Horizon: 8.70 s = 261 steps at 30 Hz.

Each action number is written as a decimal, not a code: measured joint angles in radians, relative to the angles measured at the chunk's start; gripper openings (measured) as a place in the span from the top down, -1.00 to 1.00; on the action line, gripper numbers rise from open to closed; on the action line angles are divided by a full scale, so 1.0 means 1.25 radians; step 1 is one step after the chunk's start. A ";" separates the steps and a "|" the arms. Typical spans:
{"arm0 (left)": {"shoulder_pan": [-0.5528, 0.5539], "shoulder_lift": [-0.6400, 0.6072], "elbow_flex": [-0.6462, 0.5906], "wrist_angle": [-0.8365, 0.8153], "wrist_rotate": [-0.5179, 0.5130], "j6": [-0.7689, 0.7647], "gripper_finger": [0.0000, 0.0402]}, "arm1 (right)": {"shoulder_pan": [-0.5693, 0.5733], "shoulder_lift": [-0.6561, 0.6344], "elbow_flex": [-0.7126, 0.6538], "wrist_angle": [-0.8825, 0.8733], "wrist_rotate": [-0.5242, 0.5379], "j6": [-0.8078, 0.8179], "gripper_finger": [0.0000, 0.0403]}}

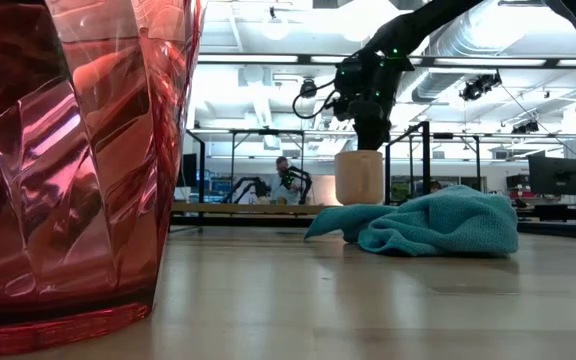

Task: Stack small to large cups/mugs on shelf
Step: Put the orange mug on the shelf, then put the red cup on the shelf

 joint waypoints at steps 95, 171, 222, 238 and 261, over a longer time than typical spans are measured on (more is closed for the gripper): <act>0.000 0.000 0.000 -0.001 0.012 -0.063 0.94 | 0.211 -0.167 0.494 0.259 -0.610 0.229 0.35; 0.000 -0.001 0.000 0.226 -0.093 -0.042 0.94 | 0.438 -0.677 0.034 0.371 -0.281 0.082 0.35; -0.164 0.883 0.467 0.142 0.246 0.126 0.94 | 0.438 -0.874 -0.641 0.839 -0.024 0.393 0.35; -0.259 0.958 0.696 -0.141 0.156 0.159 0.94 | 0.438 -0.876 -0.641 0.739 0.002 0.392 0.35; -0.336 1.214 0.995 -0.515 0.036 0.143 0.94 | 0.439 -0.970 -0.641 0.628 0.002 0.391 0.35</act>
